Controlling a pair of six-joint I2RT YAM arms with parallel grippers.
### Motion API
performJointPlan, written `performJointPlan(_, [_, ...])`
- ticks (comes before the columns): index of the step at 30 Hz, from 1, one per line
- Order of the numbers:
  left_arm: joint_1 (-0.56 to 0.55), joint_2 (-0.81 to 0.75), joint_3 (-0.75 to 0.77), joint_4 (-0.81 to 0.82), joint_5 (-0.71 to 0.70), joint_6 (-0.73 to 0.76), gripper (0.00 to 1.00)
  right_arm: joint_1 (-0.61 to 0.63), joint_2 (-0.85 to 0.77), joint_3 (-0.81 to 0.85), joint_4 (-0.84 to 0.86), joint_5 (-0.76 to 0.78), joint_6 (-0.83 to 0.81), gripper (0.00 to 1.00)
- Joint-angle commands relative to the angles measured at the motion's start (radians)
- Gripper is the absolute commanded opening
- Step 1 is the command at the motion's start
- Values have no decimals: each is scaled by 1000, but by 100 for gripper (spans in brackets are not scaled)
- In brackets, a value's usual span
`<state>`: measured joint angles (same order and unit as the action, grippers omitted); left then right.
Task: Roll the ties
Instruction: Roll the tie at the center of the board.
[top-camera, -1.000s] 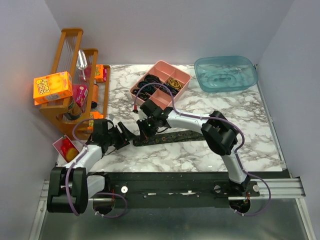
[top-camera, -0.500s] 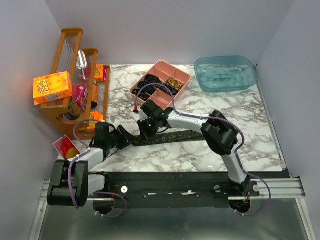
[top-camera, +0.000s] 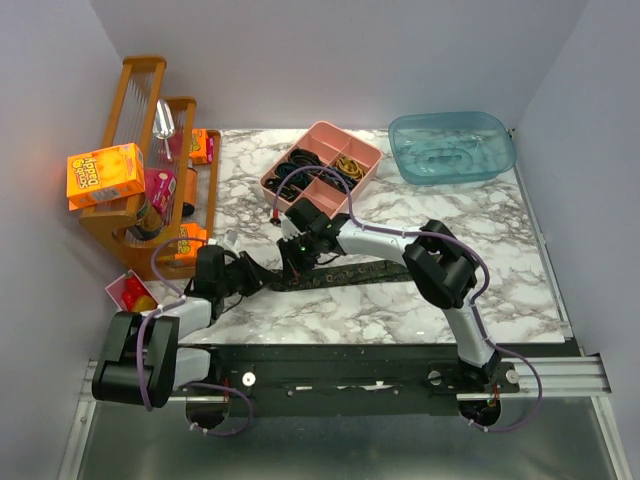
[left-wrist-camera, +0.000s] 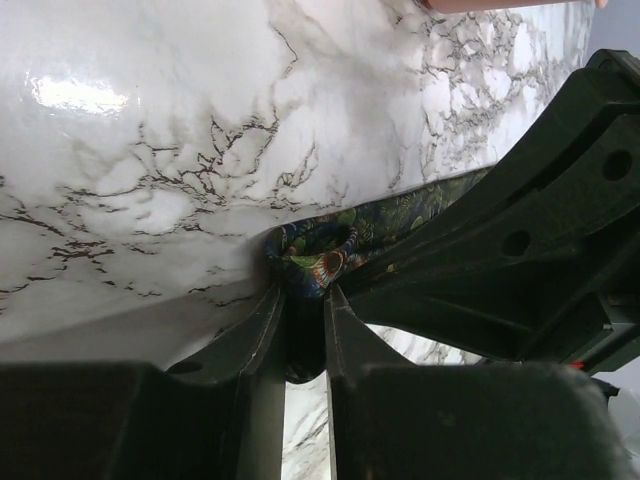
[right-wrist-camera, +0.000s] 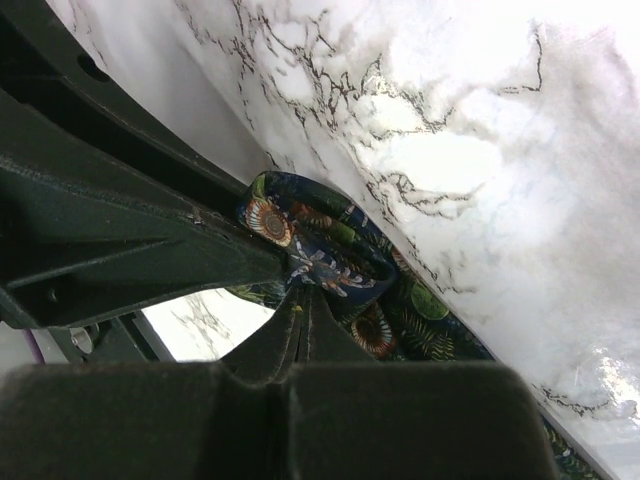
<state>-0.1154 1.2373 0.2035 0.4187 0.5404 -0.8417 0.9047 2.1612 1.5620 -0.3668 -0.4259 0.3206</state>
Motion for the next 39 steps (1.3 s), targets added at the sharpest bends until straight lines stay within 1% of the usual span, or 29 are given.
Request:
performJointPlan(1, [-36,-33,42,-69,-3,6,5,-1,5,-19,-27,29,-12,1])
performJointPlan(3, [-53,-47,57,-124,-29,22,1,-3,0,-17,-26,29,-12,1])
performJointPlan(4, [-59,-52,74,-144,-42,33,0,-1,-1,-16,-27,30,-12,1])
performJointPlan(7, [-88,-62,120,-240,-92,82,0,-3,5,-16,-26,35,-15,1])
performJointPlan(8, [-96,-65,134,-297,-106,101,0,-1,6,-16,-27,35,-15,1])
performJointPlan(11, [-124,-76,169,-363,-151,112,0,-1,5,-23,-27,36,-14,1])
performJointPlan(13, [-136,-78,195,-396,-184,124,0,-1,5,-26,-27,38,-15,1])
performJointPlan(21, [-174,-71,250,-506,-246,148,0,-1,-6,-34,-29,53,-20,1])
performJointPlan(24, [-181,-79,273,-546,-275,162,0,-3,-6,-36,-29,56,-22,1])
performJointPlan(30, [-184,-78,326,-624,-289,177,0,-3,-11,-37,-31,59,-25,1])
performJointPlan(39, [-202,-78,404,-750,-382,219,0,-4,-29,-40,-32,70,-26,1])
